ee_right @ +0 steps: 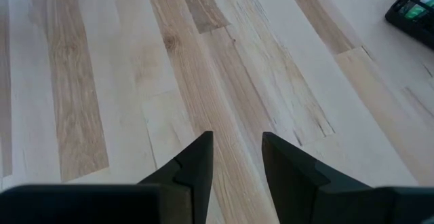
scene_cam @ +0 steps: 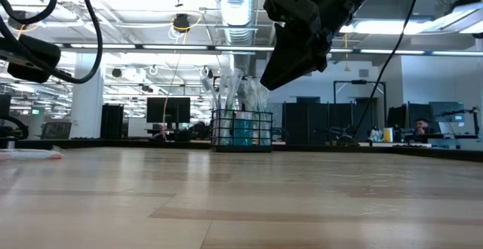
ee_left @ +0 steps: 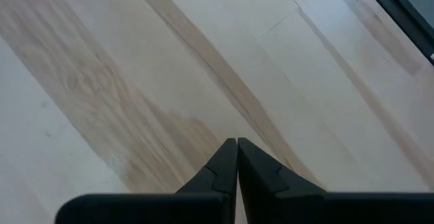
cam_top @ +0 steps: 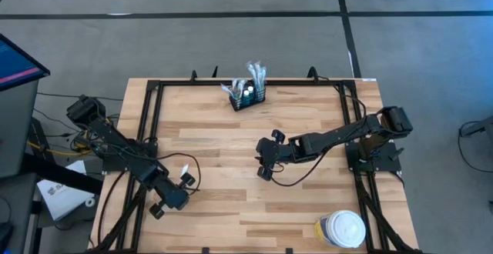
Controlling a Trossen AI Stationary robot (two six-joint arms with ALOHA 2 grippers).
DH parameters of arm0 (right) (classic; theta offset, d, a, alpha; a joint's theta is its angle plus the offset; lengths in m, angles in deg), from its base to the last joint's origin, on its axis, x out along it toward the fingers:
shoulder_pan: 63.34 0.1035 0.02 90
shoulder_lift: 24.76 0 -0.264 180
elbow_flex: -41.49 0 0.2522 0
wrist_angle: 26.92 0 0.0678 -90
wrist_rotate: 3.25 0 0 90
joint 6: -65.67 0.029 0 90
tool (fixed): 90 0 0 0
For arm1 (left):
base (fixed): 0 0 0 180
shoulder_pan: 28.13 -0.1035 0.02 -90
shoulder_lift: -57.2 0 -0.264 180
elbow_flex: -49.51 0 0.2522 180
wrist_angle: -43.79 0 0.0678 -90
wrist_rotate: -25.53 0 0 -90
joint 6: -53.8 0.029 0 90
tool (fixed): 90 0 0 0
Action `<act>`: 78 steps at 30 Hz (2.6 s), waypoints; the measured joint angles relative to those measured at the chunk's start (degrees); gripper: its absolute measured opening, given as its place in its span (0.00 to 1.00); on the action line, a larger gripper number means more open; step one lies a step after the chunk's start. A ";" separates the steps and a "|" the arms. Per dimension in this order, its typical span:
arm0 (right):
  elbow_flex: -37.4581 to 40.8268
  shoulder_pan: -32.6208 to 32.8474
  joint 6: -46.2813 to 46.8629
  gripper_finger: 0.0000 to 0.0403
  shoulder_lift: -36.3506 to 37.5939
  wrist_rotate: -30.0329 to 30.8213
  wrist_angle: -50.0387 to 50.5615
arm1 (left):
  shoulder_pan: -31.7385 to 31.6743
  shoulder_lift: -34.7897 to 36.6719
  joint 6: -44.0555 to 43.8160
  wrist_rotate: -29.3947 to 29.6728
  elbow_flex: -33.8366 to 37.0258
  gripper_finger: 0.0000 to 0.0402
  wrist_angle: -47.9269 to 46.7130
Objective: Pick & Place toothbrushing station
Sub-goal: Put the orange toothbrush into the black wire organizer
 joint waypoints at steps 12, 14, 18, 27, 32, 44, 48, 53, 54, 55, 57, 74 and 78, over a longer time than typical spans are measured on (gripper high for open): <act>0.00 0.00 0.00 0.29 0.00 0.00 -0.01 | 0.53 0.02 14.17 -2.34 3.10 0.01 -2.77; 0.00 0.00 0.00 0.29 0.00 0.00 -0.01 | 1.17 0.02 19.73 -3.04 4.21 0.01 -4.66; 0.00 0.01 0.00 0.29 0.00 0.01 -0.01 | 1.88 0.07 22.41 -1.29 4.72 0.01 -7.32; 0.00 0.00 0.00 0.29 0.00 0.04 -0.34 | 1.75 5.64 21.70 2.19 4.15 0.01 -9.26; 0.00 0.00 0.00 0.29 0.00 0.07 -0.62 | 1.73 11.09 19.20 5.77 4.15 0.01 -8.49; 0.02 -0.15 -4.84 0.29 0.02 0.13 -1.08 | -3.78 12.15 -45.30 -0.38 4.09 0.00 -12.76; 0.02 -0.24 -5.16 0.29 0.00 0.11 -1.01 | -3.87 12.12 -58.15 -1.05 4.79 0.00 -13.46; 0.02 -0.05 -6.67 0.29 0.00 0.11 -0.99 | -3.85 12.11 -69.22 -3.19 4.81 0.00 -19.90; 0.02 -0.04 -6.67 0.29 0.00 0.09 -0.99 | -3.85 12.11 -70.92 -3.28 4.81 0.01 -21.08; 0.02 -0.04 -6.67 0.29 0.00 0.08 -0.99 | -3.85 12.11 -71.99 -3.29 4.81 0.01 -21.65; 0.02 -0.04 -6.67 0.29 0.00 0.04 -0.93 | -3.85 12.11 -72.28 -3.75 4.81 0.04 -21.19; 0.02 0.00 -9.07 0.29 0.00 0.00 -0.84 | -3.85 2.07 -76.42 -5.46 4.81 0.41 -17.61; 0.02 0.00 -9.18 0.29 0.00 -0.01 -0.84 | -3.89 -1.12 -76.49 -6.73 4.50 0.35 -17.73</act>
